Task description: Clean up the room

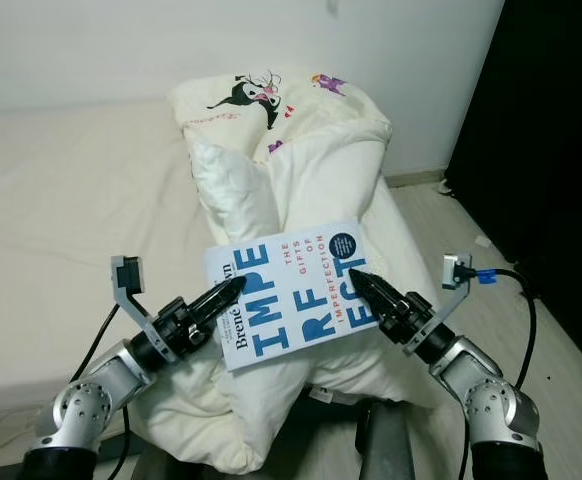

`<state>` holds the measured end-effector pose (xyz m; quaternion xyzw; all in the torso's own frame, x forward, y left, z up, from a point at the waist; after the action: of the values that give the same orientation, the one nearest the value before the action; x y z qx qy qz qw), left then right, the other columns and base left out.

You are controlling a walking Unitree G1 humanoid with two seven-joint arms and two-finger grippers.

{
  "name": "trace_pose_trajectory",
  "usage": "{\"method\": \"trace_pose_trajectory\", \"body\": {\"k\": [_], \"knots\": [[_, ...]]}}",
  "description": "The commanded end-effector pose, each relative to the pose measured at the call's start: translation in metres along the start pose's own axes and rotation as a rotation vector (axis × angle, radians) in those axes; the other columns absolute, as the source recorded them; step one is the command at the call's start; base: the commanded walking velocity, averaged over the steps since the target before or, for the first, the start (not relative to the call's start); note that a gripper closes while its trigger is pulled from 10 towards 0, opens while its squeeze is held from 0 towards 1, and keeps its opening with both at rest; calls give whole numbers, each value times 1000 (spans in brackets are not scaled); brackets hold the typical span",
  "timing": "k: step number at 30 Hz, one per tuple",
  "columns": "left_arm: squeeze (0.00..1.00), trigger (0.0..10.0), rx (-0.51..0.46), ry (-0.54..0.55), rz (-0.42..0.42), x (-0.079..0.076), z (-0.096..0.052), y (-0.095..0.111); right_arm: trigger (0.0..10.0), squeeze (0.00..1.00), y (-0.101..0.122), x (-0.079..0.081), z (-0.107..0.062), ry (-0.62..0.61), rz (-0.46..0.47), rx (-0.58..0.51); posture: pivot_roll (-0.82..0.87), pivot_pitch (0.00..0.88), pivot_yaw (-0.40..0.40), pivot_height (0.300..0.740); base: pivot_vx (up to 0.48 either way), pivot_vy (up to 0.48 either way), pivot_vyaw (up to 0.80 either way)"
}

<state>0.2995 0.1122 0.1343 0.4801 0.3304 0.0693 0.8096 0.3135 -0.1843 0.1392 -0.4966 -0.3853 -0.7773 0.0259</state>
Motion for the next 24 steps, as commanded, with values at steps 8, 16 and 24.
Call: {"method": "trace_pose_trajectory", "body": {"k": [8,16,24], "knots": [[0,0,10,-95,-24,-14,11,-5,0,0,-3,7,7,30,-30,1,-31,131,8,417,0,0,0],[0,0,6,-90,-22,-13,11,-4,0,0,3,0,8,-40,-80,-33,-30,132,6,417,0,0,0],[0,0,2,-96,-23,-14,10,-3,10000,1000,9,-10,3,-89,-27,-100,-26,135,4,417,0,0,0]]}}
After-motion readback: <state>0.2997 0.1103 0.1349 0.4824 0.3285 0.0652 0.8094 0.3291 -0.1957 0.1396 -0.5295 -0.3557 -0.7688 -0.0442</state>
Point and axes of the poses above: a point about 5 cm out from each wrist's last joint towards the gripper, its own z axis pointing out of the wrist towards the gripper, its own y axis along the axis of the wrist's last joint, x = y × z, the point moved 3 cm from there along z, pointing out of the wrist towards the gripper, and after that the axes turned 15 degrees about z, right-handed, at the moved point
